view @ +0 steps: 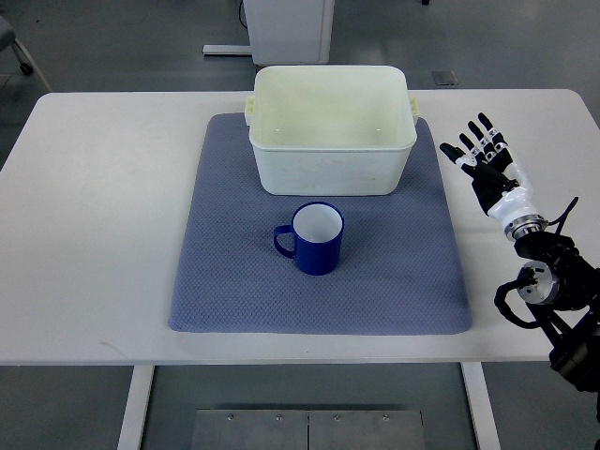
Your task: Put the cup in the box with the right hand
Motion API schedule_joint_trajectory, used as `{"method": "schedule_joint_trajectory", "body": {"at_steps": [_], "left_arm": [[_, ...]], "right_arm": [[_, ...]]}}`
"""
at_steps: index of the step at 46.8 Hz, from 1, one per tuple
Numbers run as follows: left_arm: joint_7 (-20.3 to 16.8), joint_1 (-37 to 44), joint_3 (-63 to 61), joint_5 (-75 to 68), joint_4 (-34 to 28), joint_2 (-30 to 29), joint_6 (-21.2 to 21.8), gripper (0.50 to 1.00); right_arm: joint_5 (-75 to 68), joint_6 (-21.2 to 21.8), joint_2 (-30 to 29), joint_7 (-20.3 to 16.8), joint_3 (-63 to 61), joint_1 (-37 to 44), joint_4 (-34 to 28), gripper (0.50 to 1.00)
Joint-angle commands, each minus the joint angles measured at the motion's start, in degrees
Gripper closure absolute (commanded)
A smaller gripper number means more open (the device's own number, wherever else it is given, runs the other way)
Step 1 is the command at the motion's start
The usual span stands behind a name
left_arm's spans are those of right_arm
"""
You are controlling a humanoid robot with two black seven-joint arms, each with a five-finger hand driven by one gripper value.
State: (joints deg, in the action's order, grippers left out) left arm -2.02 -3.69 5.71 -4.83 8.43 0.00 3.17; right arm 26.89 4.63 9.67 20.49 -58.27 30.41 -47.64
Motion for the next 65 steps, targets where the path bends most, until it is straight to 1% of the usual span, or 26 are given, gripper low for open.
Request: {"method": "schedule_joint_trajectory", "body": {"at_steps": [1,30,35,43,45,65], "left_arm": [[0.0,0.0,0.0,0.0,0.0,0.0,0.0,0.500],[0.0,0.3,0.0,0.0,0.0,0.0,0.0,0.500],[0.0,0.3,-0.2,0.0,0.0,0.0,0.0,0.500],[0.0,0.3,0.0,0.0,-0.1,0.0,0.0,0.500],[0.0,0.3,0.0,0.0,0.0,0.0,0.0,0.500],[0.0,0.3,0.0,0.0,0.0,0.0,0.0,0.500]], "right_arm": [[0.0,0.0,0.0,0.0,0.0,0.0,0.0,0.500],[0.0,0.0,0.0,0.0,0.1,-0.1,-0.2,0.500],[0.0,0.0,0.1,0.8,0.1,0.1,-0.2,0.500],[0.0,0.0,0.1,4.6,0.0,0.6,-0.1,0.500],[0.0,0.0,0.0,4.9,0.1,0.6,-0.1,0.500],[0.0,0.0,0.4,4.8,2.2,2.0,-0.1,0.500]]}}
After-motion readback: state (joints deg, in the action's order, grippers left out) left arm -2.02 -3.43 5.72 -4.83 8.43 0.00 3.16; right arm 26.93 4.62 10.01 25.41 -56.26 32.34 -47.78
